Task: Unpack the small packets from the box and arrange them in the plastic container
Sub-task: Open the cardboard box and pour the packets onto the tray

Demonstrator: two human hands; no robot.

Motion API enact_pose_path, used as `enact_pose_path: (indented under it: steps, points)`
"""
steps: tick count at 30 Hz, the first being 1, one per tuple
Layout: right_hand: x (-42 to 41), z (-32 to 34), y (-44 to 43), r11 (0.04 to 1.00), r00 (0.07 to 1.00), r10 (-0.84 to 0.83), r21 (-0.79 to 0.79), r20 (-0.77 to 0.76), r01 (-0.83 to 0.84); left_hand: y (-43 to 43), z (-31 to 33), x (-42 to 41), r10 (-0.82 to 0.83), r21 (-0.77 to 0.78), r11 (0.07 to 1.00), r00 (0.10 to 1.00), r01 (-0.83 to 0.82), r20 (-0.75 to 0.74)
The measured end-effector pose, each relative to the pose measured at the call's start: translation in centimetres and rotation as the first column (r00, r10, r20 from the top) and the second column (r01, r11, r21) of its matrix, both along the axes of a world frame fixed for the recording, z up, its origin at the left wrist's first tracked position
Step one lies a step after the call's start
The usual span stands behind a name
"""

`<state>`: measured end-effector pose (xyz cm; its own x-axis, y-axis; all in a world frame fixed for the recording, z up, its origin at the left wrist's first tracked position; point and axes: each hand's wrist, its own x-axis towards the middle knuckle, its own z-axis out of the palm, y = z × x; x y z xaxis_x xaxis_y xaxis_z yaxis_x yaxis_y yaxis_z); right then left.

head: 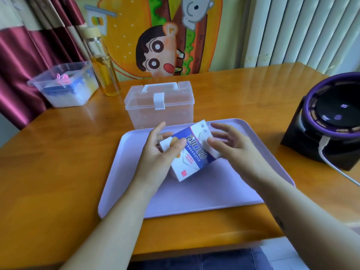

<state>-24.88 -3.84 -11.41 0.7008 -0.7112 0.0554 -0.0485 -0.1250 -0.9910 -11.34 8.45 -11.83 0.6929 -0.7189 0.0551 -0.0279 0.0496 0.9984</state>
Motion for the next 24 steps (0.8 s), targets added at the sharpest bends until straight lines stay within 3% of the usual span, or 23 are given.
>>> enact_pose_path:
  steps: [3,8,13,17,24]
  points:
    - [-0.2,0.7,0.2,0.934,0.996,-0.084,-0.35,-0.013,0.074,-0.2,0.0,-0.1,0.035,0.004,0.999,0.999,-0.035,0.023]
    - [0.3,0.8,0.8,0.85,0.985,-0.157,-0.518,-0.075,0.096,-0.3,0.0,-0.3,0.074,0.007,0.997,0.995,-0.074,0.068]
    - [1.3,1.0,1.0,0.876,0.968,-0.229,-0.454,-0.099,0.161,-0.6,0.3,-0.9,0.069,0.013,0.997,0.979,-0.073,0.193]
    - [1.5,1.3,0.6,0.937,0.977,-0.176,-0.324,-0.12,0.129,-0.5,0.3,-0.8,0.085,0.044,0.994,0.95,-0.103,0.301]
    - [1.4,0.8,-0.1,0.977,0.983,-0.09,-0.206,-0.163,0.056,-0.1,-0.2,-0.5,0.074,0.044,0.994,0.93,-0.096,0.361]
